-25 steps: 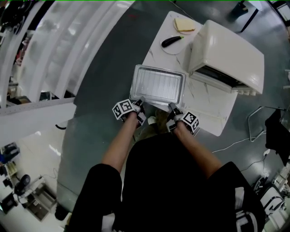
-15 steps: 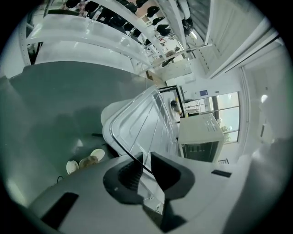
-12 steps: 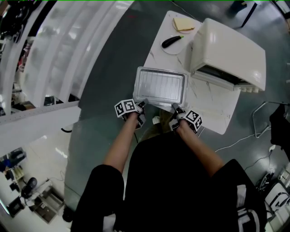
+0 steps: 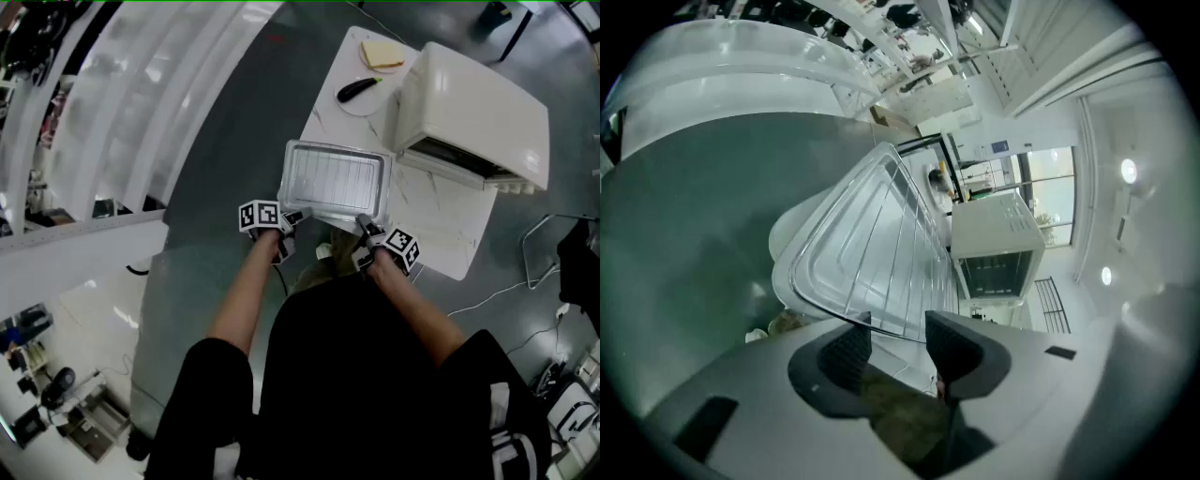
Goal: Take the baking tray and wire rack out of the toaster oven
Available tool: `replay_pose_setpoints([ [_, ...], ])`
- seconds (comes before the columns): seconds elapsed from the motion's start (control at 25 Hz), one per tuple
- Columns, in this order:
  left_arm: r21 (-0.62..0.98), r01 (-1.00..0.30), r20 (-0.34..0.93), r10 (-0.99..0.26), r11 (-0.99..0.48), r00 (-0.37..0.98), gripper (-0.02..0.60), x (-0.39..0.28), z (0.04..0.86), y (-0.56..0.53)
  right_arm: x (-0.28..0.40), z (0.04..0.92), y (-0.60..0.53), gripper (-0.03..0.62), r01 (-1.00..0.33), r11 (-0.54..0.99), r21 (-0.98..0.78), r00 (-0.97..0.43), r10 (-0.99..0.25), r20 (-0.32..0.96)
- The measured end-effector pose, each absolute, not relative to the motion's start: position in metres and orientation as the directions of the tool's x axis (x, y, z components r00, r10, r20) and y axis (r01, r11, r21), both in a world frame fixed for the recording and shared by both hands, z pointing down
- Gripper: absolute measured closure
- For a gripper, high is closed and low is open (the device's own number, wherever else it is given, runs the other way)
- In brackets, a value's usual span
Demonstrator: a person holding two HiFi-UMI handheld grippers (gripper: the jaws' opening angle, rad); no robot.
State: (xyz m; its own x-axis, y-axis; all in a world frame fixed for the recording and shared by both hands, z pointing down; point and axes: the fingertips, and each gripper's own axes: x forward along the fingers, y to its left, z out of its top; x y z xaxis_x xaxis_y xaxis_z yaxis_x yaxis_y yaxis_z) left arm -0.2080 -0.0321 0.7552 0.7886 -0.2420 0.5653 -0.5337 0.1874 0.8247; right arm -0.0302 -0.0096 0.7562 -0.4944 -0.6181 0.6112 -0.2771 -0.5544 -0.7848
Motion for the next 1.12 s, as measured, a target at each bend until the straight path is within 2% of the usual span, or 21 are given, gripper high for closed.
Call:
replay_pose_setpoints([
  [0.16, 0.821, -0.548, 0.57, -0.187, 0.161, 0.8, 0.389, -0.206, 0.754, -0.024, -0.032, 0.754, -0.011, 0.447, -0.301, -0.545, -0.783, -0.509, -0.603, 0.615],
  [0.36, 0.795, -0.602, 0.607, -0.134, 0.075, 0.784, 0.357, -0.206, 0.754, -0.014, -0.032, 0.755, -0.011, 0.43, -0.264, -0.553, -0.791, -0.516, -0.612, 0.6],
  [0.48, 0.772, -0.632, 0.635, -0.098, 0.058, 0.766, 0.353, -0.211, 0.76, 0.0, -0.034, 0.753, -0.01, 0.422, -0.3, -0.542, -0.785, -0.526, -0.593, 0.61],
  [0.76, 0.782, -0.611, 0.623, -0.13, 0.121, 0.771, 0.353, -0.213, 0.766, 0.016, -0.042, 0.751, -0.007, 0.329, -0.38, -0.567, -0.73, -0.534, -0.51, 0.674],
  [0.96, 0.799, -0.569, 0.6, -0.199, 0.194, 0.775, 0.354, -0.211, 0.769, 0.022, -0.047, 0.752, 0.001, 0.303, -0.395, -0.585, -0.709, -0.525, -0.489, 0.696],
  [1.12, 0.816, -0.543, 0.577, -0.216, 0.2, 0.788, 0.353, -0.211, 0.764, 0.031, -0.055, 0.746, 0.0, 0.301, -0.404, -0.565, -0.719, -0.543, -0.485, 0.686],
])
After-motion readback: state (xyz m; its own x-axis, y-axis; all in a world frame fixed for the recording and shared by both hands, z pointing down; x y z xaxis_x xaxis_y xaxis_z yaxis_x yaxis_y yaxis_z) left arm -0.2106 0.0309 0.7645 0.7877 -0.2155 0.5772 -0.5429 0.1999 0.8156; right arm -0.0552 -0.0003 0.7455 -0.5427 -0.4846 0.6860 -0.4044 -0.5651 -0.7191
